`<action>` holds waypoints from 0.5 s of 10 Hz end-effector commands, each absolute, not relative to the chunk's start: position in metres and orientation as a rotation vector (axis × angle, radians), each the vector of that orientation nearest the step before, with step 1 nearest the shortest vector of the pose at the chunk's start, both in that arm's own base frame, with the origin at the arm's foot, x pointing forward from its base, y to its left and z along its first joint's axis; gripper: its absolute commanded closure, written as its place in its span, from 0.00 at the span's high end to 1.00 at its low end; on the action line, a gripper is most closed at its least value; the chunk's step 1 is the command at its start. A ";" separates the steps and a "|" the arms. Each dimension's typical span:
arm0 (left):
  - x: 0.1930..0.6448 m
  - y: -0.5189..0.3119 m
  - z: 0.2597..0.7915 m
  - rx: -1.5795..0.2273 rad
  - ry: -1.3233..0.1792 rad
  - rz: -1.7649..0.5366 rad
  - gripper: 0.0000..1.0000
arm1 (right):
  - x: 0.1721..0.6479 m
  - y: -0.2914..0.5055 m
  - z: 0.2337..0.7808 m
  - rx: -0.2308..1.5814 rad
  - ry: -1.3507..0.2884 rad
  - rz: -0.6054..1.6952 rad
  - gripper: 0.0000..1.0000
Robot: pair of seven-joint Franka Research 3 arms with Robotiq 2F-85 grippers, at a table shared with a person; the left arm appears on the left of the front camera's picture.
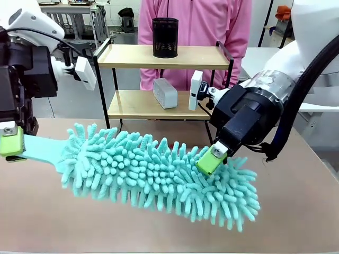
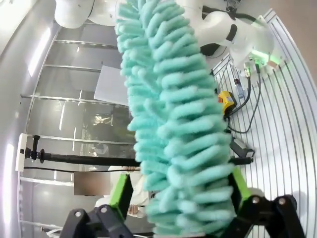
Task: Clean the shelf.
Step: Hand the Duster back to the human.
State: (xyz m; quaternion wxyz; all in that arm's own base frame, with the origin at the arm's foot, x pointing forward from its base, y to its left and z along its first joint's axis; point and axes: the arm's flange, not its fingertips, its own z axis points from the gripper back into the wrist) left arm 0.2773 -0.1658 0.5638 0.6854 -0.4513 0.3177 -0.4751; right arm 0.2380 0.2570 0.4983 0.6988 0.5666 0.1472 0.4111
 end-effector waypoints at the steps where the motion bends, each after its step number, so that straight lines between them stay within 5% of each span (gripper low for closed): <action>1: 0.279 -0.157 0.573 -1.038 0.719 -1.111 0.12 | 0.243 0.257 0.500 1.265 0.337 0.960 0.89; 2: 0.279 -0.158 0.572 -1.030 0.721 -1.107 0.12 | 0.242 0.256 0.500 1.267 0.349 0.977 0.40; 3: 0.280 -0.158 0.572 -1.022 0.712 -1.095 0.12 | 0.242 0.256 0.500 1.263 0.352 0.983 0.29; 4: 0.280 -0.158 0.572 -1.023 0.710 -1.095 0.12 | 0.242 0.257 0.501 1.265 0.357 0.989 0.00; 5: 0.280 -0.158 0.571 -1.026 0.704 -1.095 0.12 | 0.241 0.258 0.500 1.264 0.372 0.990 0.00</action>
